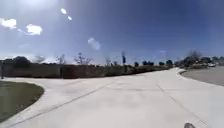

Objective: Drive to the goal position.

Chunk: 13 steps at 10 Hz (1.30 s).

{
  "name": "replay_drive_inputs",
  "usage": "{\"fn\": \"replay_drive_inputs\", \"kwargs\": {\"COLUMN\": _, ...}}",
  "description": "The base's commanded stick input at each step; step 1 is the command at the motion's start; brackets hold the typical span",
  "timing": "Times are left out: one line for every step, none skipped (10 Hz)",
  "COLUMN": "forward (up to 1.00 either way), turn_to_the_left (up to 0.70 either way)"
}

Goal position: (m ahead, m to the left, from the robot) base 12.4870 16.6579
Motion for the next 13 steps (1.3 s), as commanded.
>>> {"fn": "replay_drive_inputs", "kwargs": {"forward": 0.7, "turn_to_the_left": 0.08}}
{"fn": "replay_drive_inputs", "kwargs": {"forward": 0.7, "turn_to_the_left": 0.0}}
{"fn": "replay_drive_inputs", "kwargs": {"forward": 0.7, "turn_to_the_left": 0.0}}
{"fn": "replay_drive_inputs", "kwargs": {"forward": 0.7, "turn_to_the_left": 0.0}}
{"fn": "replay_drive_inputs", "kwargs": {"forward": 0.7, "turn_to_the_left": 0.0}}
{"fn": "replay_drive_inputs", "kwargs": {"forward": 0.7, "turn_to_the_left": 0.0}}
{"fn": "replay_drive_inputs", "kwargs": {"forward": 0.7, "turn_to_the_left": 0.0}}
{"fn": "replay_drive_inputs", "kwargs": {"forward": 0.7, "turn_to_the_left": 0.0}}
{"fn": "replay_drive_inputs", "kwargs": {"forward": 0.7, "turn_to_the_left": 0.0}}
{"fn": "replay_drive_inputs", "kwargs": {"forward": 0.7, "turn_to_the_left": 0.0}}
{"fn": "replay_drive_inputs", "kwargs": {"forward": 0.7, "turn_to_the_left": 0.0}}
{"fn": "replay_drive_inputs", "kwargs": {"forward": 0.7, "turn_to_the_left": 0.0}}
{"fn": "replay_drive_inputs", "kwargs": {"forward": 0.7, "turn_to_the_left": 0.0}}
